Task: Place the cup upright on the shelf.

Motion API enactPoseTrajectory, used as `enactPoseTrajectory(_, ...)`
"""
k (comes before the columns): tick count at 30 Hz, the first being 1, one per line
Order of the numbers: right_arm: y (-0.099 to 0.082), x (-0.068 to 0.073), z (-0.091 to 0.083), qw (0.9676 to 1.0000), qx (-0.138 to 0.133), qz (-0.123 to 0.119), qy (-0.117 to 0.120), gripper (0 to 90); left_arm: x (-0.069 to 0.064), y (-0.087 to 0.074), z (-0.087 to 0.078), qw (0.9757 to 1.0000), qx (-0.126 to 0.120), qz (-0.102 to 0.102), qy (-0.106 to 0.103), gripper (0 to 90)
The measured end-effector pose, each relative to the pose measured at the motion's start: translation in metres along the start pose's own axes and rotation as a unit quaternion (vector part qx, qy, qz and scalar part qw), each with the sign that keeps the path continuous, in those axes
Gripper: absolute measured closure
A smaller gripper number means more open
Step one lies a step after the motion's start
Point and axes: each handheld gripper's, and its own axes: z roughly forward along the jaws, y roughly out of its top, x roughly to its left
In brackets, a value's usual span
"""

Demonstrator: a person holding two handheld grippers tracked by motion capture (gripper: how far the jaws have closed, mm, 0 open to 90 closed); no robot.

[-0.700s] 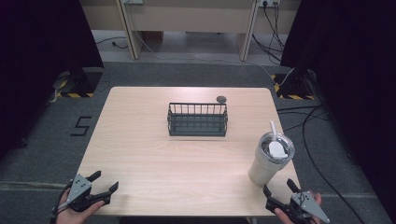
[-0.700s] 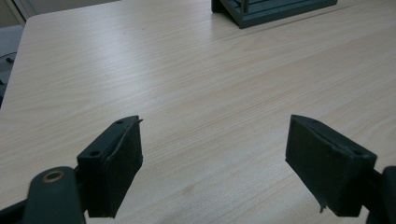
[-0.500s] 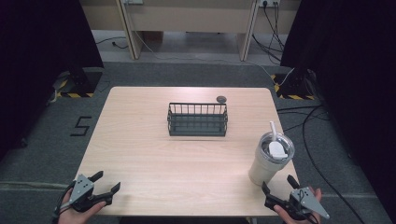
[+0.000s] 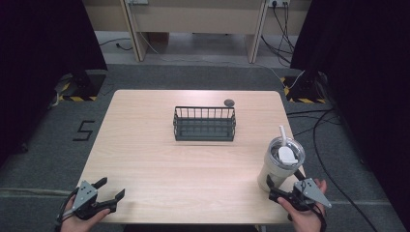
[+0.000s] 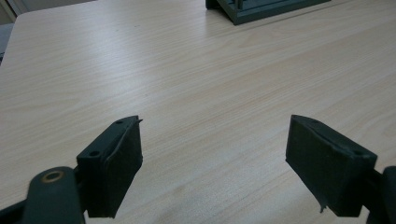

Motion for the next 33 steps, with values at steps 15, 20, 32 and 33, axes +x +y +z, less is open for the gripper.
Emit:
enactPoseTrajectory(15, 0.012, 0.003, 0.025, 0.9998, -0.015, -0.009, 0.013, 9.6, -0.001, -0.001, 0.000, 1.0000, 0.002, 0.000, -0.004, 18.2)
enactPoseTrajectory(20, 0.013, 0.003, 0.025, 0.9998, -0.012, -0.009, 0.013, 9.8, -0.001, -0.001, 0.002, 1.0000, 0.003, -0.003, -0.005, 18.2)
enactPoseTrajectory(32, 0.024, 0.004, 0.027, 0.9999, -0.010, -0.002, 0.011, 9.9, 0.001, -0.002, 0.002, 0.9999, 0.005, -0.008, -0.004, 18.3)
enactPoseTrajectory(33, 0.026, 0.005, 0.027, 0.9999, -0.010, -0.001, 0.013, 9.9, 0.001, -0.002, 0.002, 0.9999, 0.004, -0.009, -0.004, 18.3)
